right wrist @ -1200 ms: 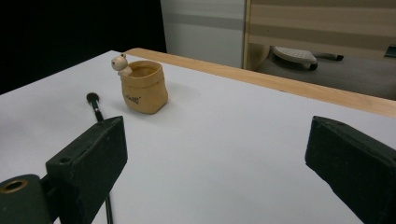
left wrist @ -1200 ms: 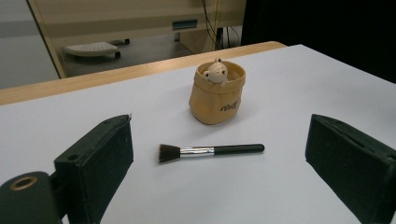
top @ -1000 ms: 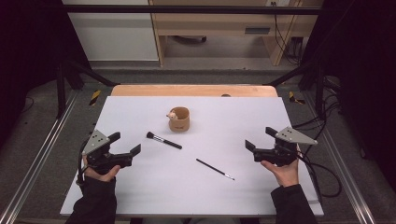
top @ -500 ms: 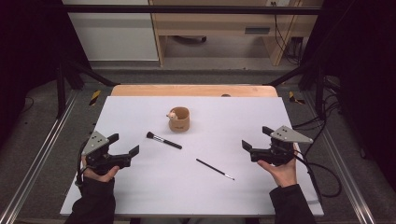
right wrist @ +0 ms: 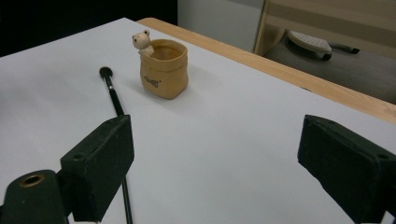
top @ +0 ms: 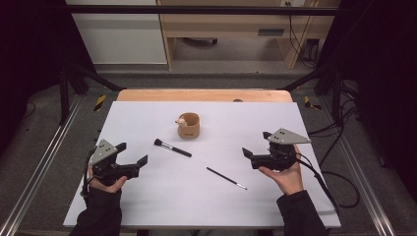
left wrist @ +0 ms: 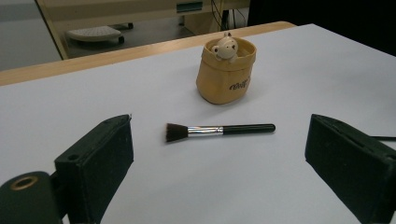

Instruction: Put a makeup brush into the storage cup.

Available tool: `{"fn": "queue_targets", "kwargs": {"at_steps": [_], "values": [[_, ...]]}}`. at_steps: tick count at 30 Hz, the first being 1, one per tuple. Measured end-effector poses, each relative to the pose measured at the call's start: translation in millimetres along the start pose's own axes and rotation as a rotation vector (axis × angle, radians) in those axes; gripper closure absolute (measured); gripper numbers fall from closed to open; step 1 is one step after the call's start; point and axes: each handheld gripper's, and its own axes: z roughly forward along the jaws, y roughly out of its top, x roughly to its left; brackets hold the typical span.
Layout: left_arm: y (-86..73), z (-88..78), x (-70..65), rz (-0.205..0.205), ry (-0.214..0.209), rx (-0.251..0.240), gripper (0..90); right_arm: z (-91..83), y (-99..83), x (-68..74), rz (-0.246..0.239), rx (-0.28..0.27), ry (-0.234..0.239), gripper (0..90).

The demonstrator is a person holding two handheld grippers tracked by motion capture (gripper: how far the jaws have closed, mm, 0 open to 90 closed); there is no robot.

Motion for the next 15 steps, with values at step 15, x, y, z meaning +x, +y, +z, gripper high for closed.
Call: {"fn": "queue_targets", "kwargs": {"at_steps": [15], "values": [[-3.4, 0.6, 0.1, 0.0, 0.001, 0.01, 7.0, 24.3, -0.5, 17.6, -0.05, 0.086, 0.033, 15.0]]}}
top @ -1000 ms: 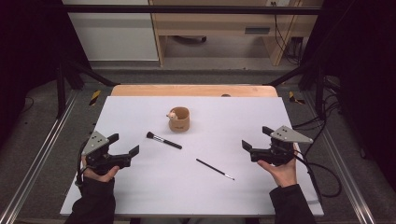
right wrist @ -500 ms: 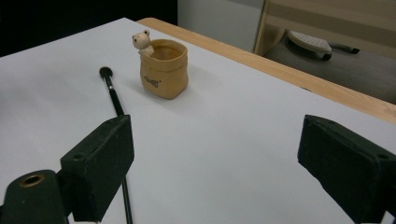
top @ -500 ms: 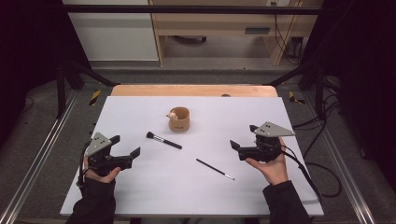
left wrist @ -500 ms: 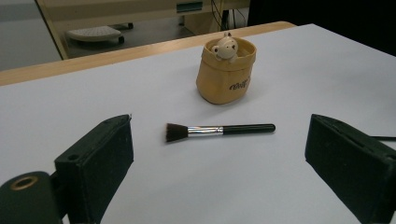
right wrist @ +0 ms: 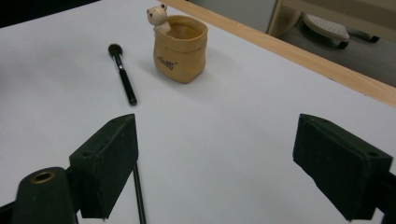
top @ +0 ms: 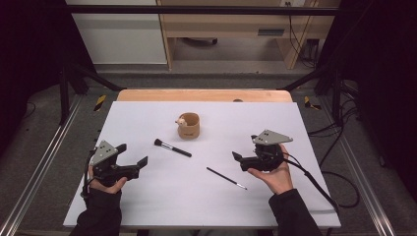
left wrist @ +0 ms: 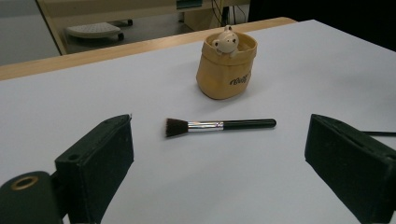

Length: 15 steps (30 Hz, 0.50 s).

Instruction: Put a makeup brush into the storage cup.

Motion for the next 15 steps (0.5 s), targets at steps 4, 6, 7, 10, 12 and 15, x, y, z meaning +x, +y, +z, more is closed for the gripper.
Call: {"fn": "queue_targets", "kwargs": {"at_steps": [4, 6, 7, 10, 12, 15], "values": [[-0.3, 0.0, 0.0, 0.001, -0.001, 0.003, 7.1, 7.3, -1.1, 4.6, -0.01, 0.028, 0.011, 15.9], [-0.5, 0.0, 0.1, 0.001, -0.001, 0.003, 7.1, 10.9, -2.2, 6.6, -0.014, 0.046, 0.017, 16.2], [-0.5, 0.0, 0.2, -0.001, -0.001, 0.003, 7.1, 12.5, -2.7, 7.7, -0.016, 0.055, 0.019, 16.3], [-0.6, 0.2, 0.1, -0.002, -0.001, 0.003, 7.1, 17.4, -4.5, 11.1, -0.023, 0.076, 0.032, 17.3], [-0.7, 0.3, 0.0, 0.0, -0.002, 0.005, 7.1, 20.0, -5.5, 12.8, -0.025, 0.087, 0.037, 17.5], [-0.8, 0.4, 0.1, 0.0, -0.002, 0.006, 7.1, 23.8, -7.2, 14.6, -0.033, 0.107, 0.045, 17.7]]}}
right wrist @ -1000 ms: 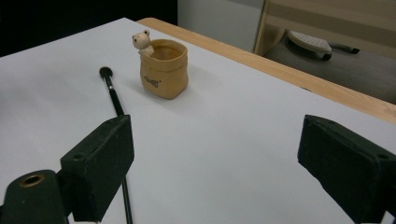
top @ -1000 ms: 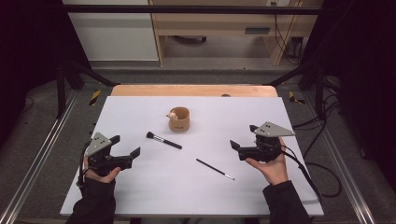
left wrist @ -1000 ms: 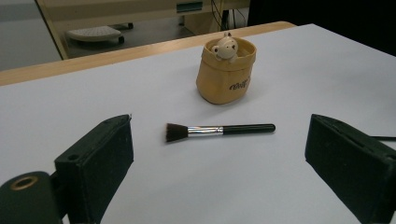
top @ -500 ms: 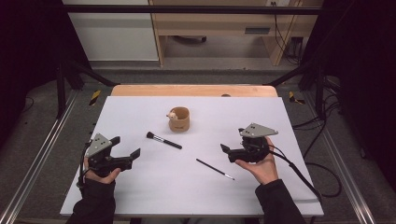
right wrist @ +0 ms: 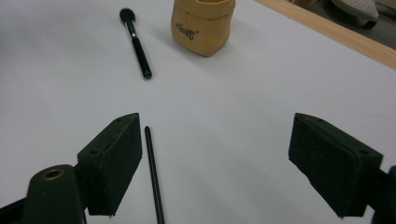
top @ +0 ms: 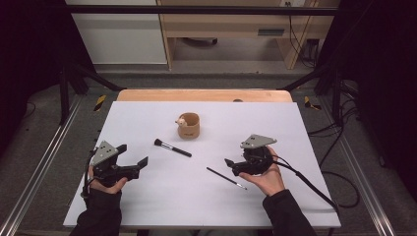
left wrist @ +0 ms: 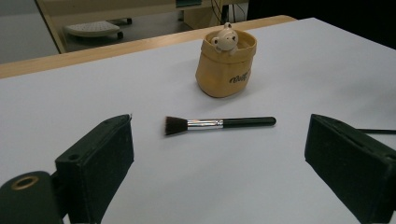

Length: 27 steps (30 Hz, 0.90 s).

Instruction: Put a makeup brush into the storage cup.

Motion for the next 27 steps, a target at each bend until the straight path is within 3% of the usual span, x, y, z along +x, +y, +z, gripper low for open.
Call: {"fn": "queue_targets", "kwargs": {"at_steps": [16, 27], "values": [[-0.6, 0.2, 0.2, 0.014, 0.002, 0.007, 7.2, 21.0, -1.8, 10.6, -0.048, 0.124, 0.018, 20.5], [-0.6, 0.8, -0.4, 0.02, 0.008, 0.011, 6.5, 37.3, -7.5, 15.0, -0.052, 0.193, 0.043, 25.6]]}}
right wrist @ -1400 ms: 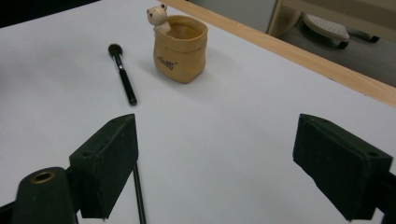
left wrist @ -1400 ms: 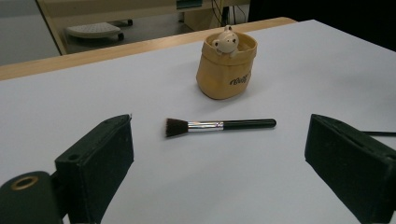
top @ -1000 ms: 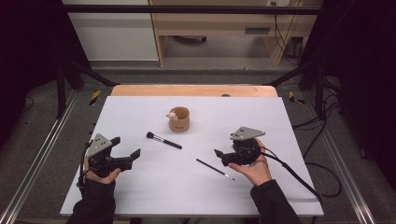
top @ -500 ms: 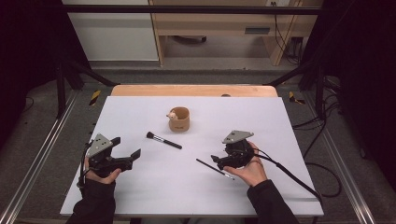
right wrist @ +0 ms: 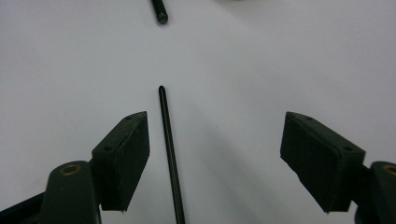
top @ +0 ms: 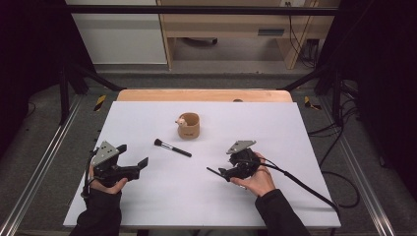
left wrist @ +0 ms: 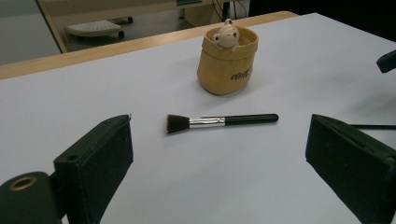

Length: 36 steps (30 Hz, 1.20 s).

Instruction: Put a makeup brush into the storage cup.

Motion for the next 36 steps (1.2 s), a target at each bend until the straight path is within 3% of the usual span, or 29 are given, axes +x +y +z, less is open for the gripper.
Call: {"fn": "queue_targets", "kwargs": {"at_steps": [4, 13, 25, 36], "values": [[0.0, 0.1, -0.1, 0.003, -0.001, 0.003, 6.4, 5.6, -1.8, 3.2, 0.012, 0.026, 0.014, 29.2], [0.2, 0.3, -0.8, 0.005, 0.0, 0.004, 6.3, 17.4, -7.0, 8.8, -0.021, 0.085, 0.046, 41.7], [0.2, 0.8, -1.5, 0.006, -0.002, 0.007, 6.5, 26.3, -12.4, 15.4, -0.041, 0.123, 0.086, 60.4], [0.3, 0.9, -2.0, 0.007, -0.004, 0.007, 6.7, 28.3, -14.0, 17.2, -0.029, 0.135, 0.115, 73.7]]}}
